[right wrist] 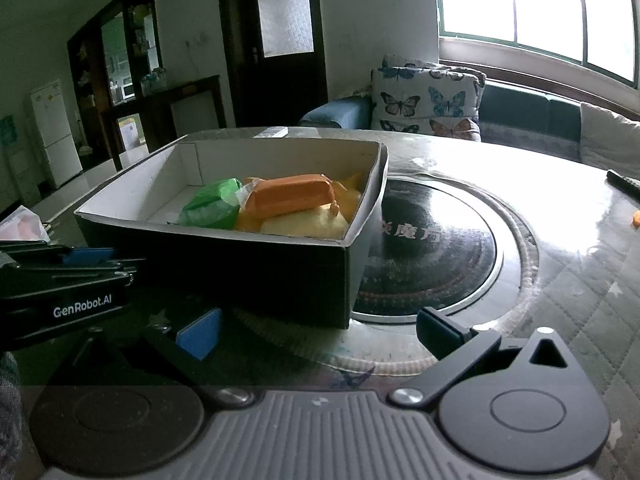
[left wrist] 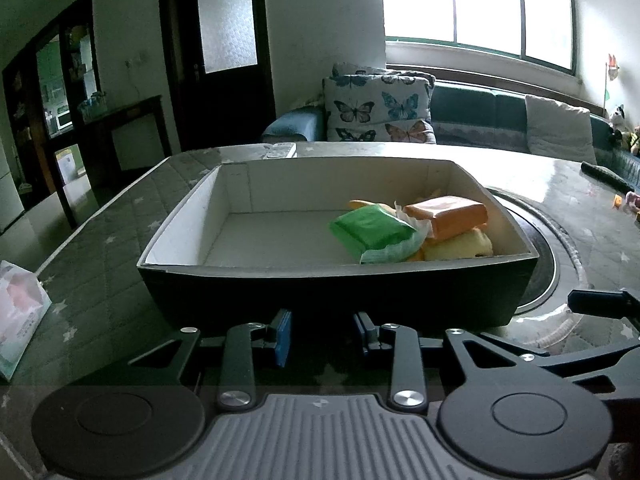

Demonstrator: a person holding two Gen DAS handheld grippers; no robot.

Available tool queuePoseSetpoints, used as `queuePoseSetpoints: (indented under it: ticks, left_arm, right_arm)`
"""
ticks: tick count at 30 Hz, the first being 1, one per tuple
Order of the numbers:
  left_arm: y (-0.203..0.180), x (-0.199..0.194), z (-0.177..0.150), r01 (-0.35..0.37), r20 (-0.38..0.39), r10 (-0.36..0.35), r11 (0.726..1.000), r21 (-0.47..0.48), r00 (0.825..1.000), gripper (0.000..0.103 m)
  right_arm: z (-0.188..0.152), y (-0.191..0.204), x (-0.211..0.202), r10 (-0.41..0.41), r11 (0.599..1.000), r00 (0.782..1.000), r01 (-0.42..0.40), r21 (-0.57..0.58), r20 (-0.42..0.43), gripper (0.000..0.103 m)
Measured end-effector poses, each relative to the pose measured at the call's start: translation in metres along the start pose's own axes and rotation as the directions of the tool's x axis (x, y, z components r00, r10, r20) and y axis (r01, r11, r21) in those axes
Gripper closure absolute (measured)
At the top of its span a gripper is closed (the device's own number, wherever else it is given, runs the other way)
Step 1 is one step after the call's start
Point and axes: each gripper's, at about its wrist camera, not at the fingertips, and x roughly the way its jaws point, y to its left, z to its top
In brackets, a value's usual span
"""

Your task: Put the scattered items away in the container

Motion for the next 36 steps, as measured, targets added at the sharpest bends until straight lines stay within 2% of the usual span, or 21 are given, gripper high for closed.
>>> queuePoseSetpoints:
  ticks: [36]
  left_arm:
    - [-0.002, 0.021, 0.009, 0.004, -0.081, -0.003, 1.0, 0.012, 0.997, 0.069]
  right_arm:
    - [0.006, -0.007, 0.02, 0.016, 1.0, 0.998, -0.015, 0.009, -0.064, 0.0]
